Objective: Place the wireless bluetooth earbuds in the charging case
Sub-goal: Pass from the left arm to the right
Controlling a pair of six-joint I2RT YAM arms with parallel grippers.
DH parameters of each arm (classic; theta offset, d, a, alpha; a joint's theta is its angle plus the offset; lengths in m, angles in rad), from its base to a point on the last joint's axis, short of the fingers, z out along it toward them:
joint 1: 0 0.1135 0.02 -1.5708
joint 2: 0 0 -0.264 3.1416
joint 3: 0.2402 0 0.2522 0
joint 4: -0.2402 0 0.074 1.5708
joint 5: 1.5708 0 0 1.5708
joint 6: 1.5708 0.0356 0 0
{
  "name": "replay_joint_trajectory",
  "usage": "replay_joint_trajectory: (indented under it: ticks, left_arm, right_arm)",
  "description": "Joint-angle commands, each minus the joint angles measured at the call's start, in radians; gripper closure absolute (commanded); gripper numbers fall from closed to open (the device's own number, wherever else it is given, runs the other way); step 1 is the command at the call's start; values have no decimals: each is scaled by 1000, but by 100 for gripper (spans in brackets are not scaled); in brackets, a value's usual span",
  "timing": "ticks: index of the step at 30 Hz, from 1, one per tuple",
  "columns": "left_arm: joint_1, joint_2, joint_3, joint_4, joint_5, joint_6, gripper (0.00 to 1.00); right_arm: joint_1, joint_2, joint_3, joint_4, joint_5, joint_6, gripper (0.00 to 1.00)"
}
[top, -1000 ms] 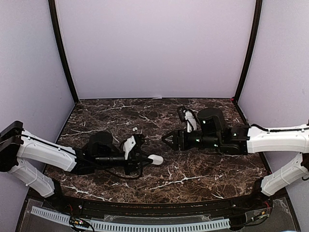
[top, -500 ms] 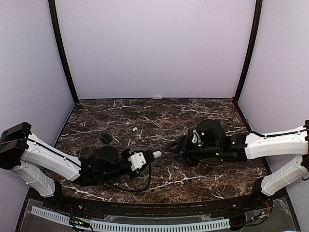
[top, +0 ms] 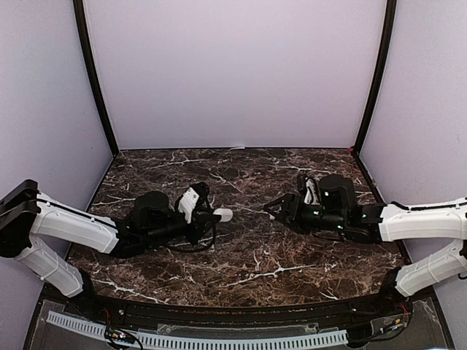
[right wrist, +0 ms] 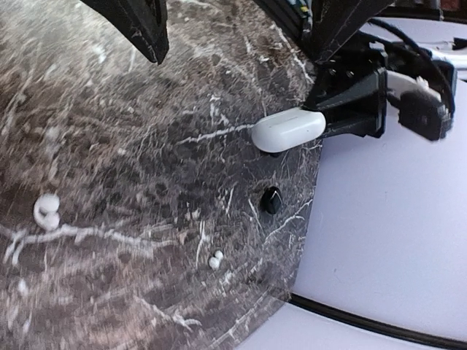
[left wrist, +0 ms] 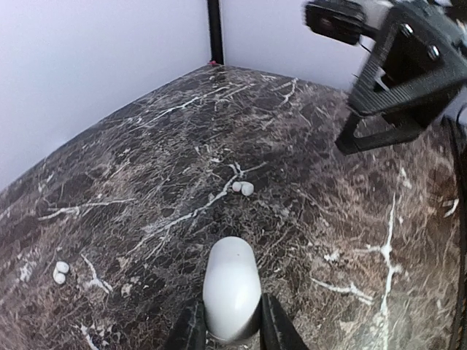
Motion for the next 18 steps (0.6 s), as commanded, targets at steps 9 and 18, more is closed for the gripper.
replay_joint_trajectory:
  ticks: [9,18]
  left_arm:
    - [175,-52,152,-181,389,-717,87]
    - [179,-67,118,-126,438,-917,91]
  right_arm:
    - [5,-266,-189,328,62,-935,35]
    - [218,-134,-182,431,144,-1638,37]
